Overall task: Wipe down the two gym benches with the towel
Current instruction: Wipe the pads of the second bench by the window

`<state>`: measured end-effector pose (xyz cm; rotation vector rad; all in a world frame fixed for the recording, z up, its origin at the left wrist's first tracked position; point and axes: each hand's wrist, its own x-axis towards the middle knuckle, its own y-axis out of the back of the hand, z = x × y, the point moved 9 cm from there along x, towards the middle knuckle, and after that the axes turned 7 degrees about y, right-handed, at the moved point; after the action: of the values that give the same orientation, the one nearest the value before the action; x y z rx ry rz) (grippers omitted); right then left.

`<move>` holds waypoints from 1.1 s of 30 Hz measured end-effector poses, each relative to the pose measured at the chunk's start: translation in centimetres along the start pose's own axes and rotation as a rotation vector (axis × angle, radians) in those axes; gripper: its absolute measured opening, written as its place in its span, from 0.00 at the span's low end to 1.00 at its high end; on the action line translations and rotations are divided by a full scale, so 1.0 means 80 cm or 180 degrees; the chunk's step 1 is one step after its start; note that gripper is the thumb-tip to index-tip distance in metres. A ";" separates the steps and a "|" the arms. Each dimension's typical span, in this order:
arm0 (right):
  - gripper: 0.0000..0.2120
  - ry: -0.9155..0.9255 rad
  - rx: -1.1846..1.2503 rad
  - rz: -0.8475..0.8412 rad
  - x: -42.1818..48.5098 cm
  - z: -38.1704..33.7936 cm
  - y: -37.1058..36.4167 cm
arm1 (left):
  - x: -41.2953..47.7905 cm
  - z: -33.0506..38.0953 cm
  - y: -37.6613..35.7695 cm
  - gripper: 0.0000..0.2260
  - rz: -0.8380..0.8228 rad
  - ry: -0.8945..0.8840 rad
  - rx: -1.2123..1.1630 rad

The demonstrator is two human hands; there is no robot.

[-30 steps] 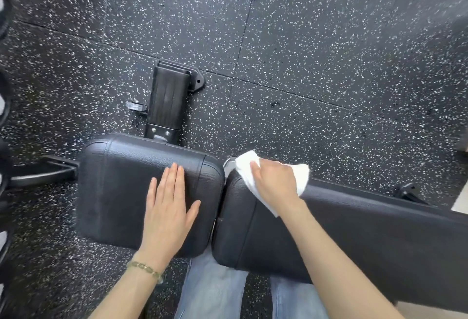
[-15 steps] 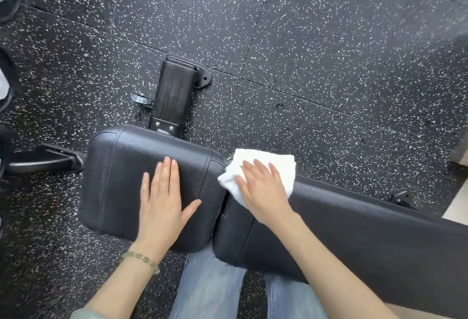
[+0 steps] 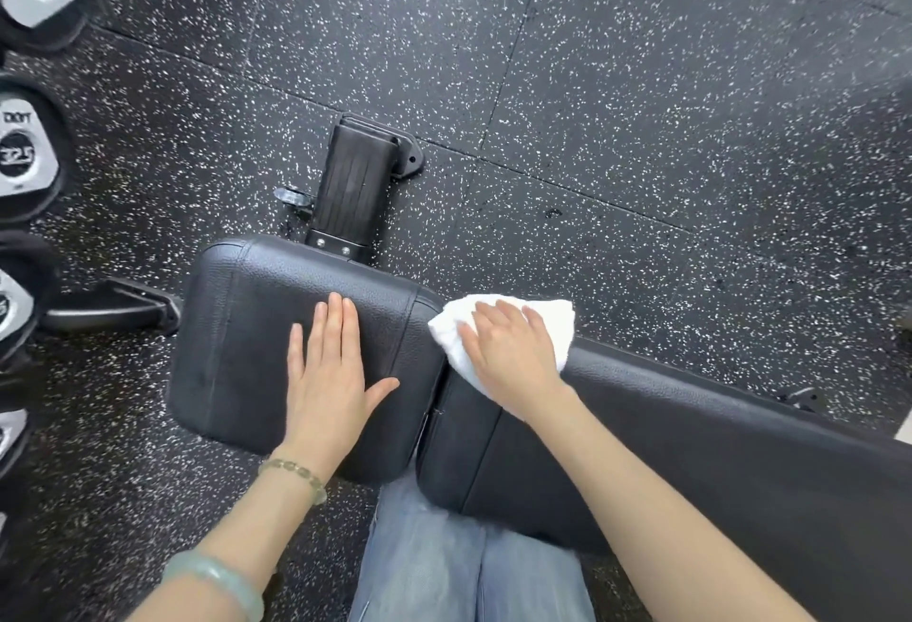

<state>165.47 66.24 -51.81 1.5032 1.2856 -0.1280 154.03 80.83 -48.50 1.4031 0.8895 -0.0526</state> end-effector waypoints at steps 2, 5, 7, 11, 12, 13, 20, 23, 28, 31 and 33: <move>0.21 -0.0146 -0.0023 -0.0206 0.025 0.009 -0.005 | 0.000 -0.002 -0.002 0.49 -0.0016 0.0031 0.0058; 0.23 -0.0067 -0.0136 0.0025 0.015 0.000 -0.008 | 0.000 -0.004 -0.004 0.50 0.0009 0.0057 0.0042; 0.24 0.0265 -0.0240 0.0328 -0.014 -0.014 -0.008 | 0.001 -0.004 -0.004 0.50 0.0031 0.0073 0.0023; 0.23 0.0385 -0.0137 0.0508 -0.024 -0.001 -0.002 | 0.001 -0.002 -0.006 0.50 0.0026 0.0077 -0.0019; 0.23 0.0216 0.0002 0.0317 -0.010 0.005 -0.002 | 0.002 -0.002 -0.006 0.51 0.0015 0.0091 -0.0031; 0.22 -0.0013 0.0085 0.0128 0.005 0.011 -0.003 | 0.002 -0.003 -0.007 0.51 0.0006 0.0102 -0.0045; 0.29 0.0149 -0.0136 0.0174 -0.022 -0.026 -0.018 | -0.001 -0.003 -0.004 0.48 0.0008 -0.0015 -0.0222; 0.32 -0.0154 0.0845 0.0275 -0.018 -0.013 -0.001 | -0.001 -0.005 0.005 0.46 0.0034 -0.0199 -0.0346; 0.23 -0.0420 0.2206 0.0671 0.043 -0.076 0.005 | 0.001 -0.043 0.014 0.41 -0.0013 -0.0476 -0.0292; 0.23 -0.0897 0.2210 0.0524 0.070 -0.061 -0.009 | 0.012 -0.083 0.016 0.38 -0.0131 -0.0391 -0.0136; 0.27 -0.0897 0.2215 0.0591 0.063 -0.061 -0.009 | 0.020 -0.107 0.020 0.38 -0.0210 -0.0353 -0.0086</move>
<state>164.42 72.94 -53.73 2.0901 0.9010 -0.6966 151.70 89.29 -47.31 1.3326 0.8412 -0.1663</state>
